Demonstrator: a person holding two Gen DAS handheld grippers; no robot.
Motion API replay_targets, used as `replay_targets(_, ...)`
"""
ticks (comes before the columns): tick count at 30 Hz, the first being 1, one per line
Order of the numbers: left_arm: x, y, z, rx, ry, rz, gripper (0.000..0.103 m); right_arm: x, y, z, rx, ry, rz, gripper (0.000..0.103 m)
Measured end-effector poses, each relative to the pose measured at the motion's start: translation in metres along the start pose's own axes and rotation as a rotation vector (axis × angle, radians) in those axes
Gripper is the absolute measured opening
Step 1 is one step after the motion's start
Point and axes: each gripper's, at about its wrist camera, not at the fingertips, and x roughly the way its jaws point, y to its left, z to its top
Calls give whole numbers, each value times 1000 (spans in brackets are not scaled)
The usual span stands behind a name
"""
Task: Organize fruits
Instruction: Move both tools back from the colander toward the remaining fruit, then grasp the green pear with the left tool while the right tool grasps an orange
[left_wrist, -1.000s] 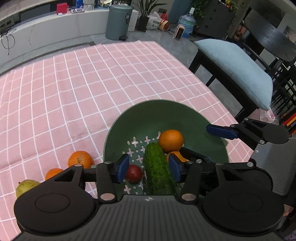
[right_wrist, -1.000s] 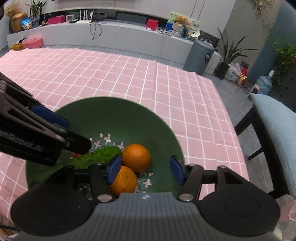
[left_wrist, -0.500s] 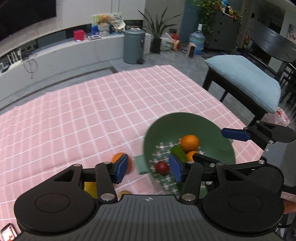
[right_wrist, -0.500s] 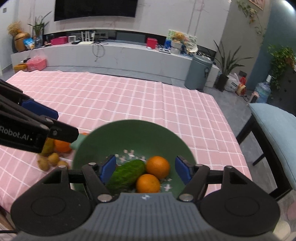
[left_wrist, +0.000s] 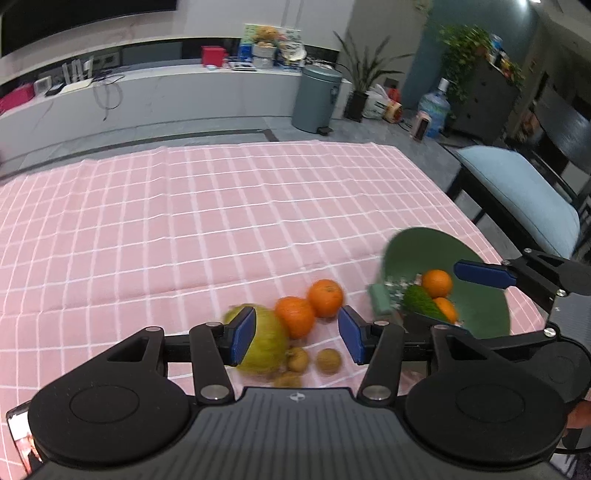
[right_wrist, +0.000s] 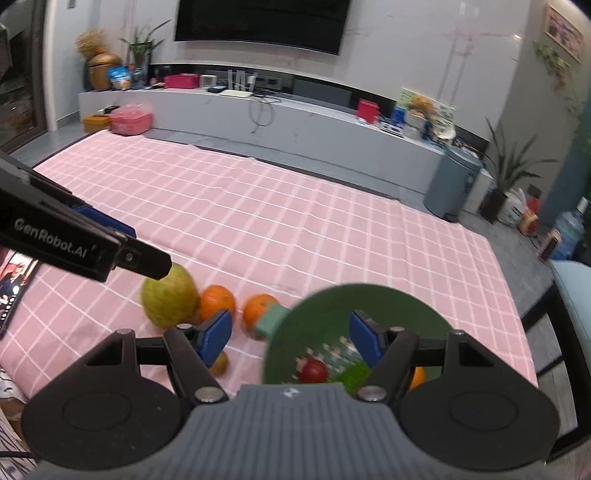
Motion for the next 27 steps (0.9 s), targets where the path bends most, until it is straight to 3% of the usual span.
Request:
replay_targets(6,7,30,-12,-78,16,-8,68,16,21,9,-86,11,32,67)
replay_targets(17,45,38,-27,-50,81,-7,76,61,36,20,-355,116,78,62)
replay_targets(21,52,40,-29,-31,93,-24,78,82,37,25,-484,187,107,61)
replay_targets(27,66,46,-29,-43,118,-45,78,118,36,25,-594,309,139,51)
